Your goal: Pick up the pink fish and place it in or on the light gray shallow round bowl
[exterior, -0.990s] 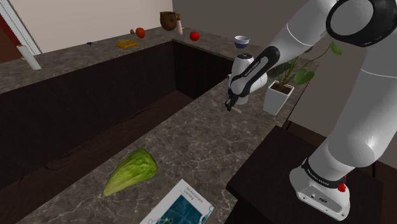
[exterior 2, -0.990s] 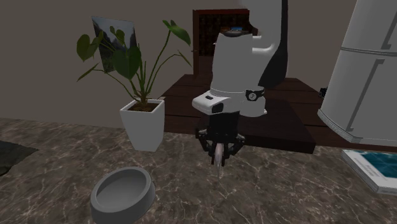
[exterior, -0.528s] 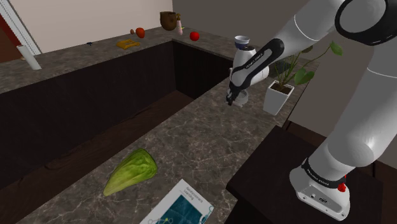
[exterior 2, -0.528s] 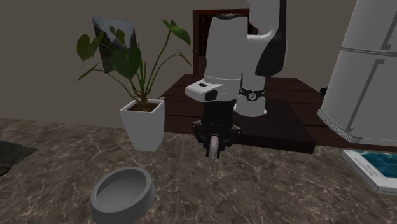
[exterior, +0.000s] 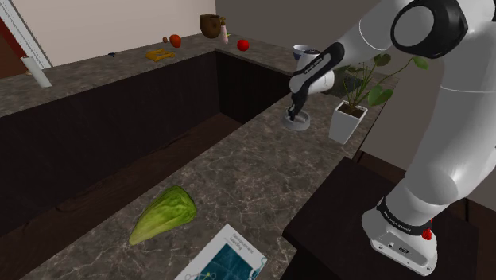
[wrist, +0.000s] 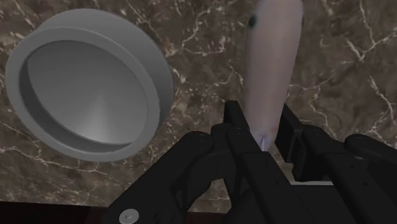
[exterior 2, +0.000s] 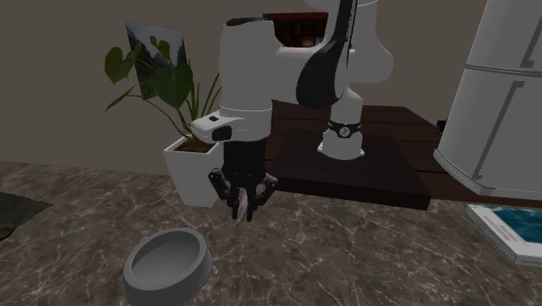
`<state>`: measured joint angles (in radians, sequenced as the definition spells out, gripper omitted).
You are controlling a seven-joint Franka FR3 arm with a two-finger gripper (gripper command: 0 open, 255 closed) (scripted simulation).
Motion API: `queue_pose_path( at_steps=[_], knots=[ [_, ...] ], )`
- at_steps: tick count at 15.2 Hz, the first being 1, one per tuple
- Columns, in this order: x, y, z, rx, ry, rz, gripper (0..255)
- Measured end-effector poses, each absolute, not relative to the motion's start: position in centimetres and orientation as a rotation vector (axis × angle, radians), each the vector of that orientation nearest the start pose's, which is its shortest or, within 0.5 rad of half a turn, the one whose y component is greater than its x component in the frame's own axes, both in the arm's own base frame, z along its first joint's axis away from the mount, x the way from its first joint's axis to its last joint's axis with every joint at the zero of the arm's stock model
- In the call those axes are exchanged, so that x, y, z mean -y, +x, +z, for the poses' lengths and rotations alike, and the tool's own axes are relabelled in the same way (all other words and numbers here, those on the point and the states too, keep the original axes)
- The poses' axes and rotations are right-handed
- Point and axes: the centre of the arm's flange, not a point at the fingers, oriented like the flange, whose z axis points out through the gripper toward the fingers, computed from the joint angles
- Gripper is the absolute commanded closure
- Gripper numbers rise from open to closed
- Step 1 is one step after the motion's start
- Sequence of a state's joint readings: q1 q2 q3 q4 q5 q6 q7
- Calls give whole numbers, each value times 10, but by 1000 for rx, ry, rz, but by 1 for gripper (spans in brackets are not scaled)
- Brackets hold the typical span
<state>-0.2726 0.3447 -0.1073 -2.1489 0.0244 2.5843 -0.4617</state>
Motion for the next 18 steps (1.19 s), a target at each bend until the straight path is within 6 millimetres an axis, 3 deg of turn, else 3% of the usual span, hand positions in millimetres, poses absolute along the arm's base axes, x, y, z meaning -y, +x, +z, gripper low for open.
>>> queue_pose_path(
  at_steps=[12,18],
  knots=[
    [360,596,249,112,-3196,-121,255],
    [370,599,222,113,-3195,-121,255]
  ],
)
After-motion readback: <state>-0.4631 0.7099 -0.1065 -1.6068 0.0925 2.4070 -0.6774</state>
